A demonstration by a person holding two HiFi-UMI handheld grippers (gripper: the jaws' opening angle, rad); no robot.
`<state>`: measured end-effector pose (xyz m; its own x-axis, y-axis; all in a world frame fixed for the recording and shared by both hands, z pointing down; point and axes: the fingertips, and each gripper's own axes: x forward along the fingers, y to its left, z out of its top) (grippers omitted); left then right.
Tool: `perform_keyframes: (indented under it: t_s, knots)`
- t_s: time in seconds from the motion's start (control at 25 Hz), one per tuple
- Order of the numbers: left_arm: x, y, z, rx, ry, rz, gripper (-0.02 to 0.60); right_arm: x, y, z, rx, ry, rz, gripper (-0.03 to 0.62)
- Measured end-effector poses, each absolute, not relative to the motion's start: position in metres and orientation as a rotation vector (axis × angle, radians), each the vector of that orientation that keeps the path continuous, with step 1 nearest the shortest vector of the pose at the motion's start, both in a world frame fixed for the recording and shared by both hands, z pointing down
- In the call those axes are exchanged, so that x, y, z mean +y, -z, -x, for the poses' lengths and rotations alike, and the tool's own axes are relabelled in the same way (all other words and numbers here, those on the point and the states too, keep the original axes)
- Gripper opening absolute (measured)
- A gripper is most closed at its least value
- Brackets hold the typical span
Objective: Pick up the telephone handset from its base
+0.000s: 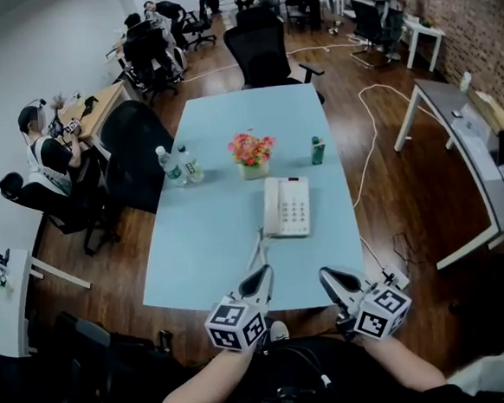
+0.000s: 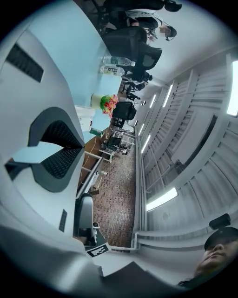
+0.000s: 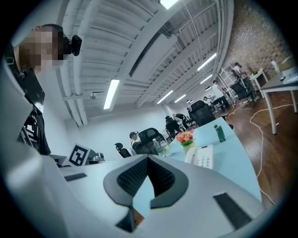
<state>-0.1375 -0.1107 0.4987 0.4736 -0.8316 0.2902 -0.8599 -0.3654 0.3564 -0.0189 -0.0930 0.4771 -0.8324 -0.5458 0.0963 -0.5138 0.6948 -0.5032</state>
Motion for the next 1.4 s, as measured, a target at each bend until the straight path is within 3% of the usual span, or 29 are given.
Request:
perform_keyframes:
  t_s: [0.76,0.8,0.84,0.92,1.04,1.4]
  knots:
    - [-0.289,-0.567,0.167,-1.473,-0.345,-2.217,0.0,-0.192,-0.495,0.025,2.876,0.858,0.914,0.018]
    - [-0.304,-0.577,0.166,-1.497,-0.371,-2.198,0.067,-0.198,-0.495,0.021,2.892,0.851,0.902,0.018]
    - [-0.319,-0.586,0.164,-1.518,-0.399,-2.175,0.177,-0.204,-0.494,0.017,2.904,0.843,0.89,0.018]
    - [-0.349,-0.607,0.162,-1.546,-0.467,-2.124,0.188,-0.216,-0.493,0.01,2.92,0.837,0.868,0.018]
    - [-0.381,-0.64,0.16,-1.57,-0.6,-2.049,0.265,-0.224,-0.491,0.004,2.931,0.843,0.833,0.018]
    - [-0.443,-0.69,0.162,-1.597,-0.729,-1.908,0.273,-0.235,-0.511,-0.017,2.916,0.91,0.867,0.018]
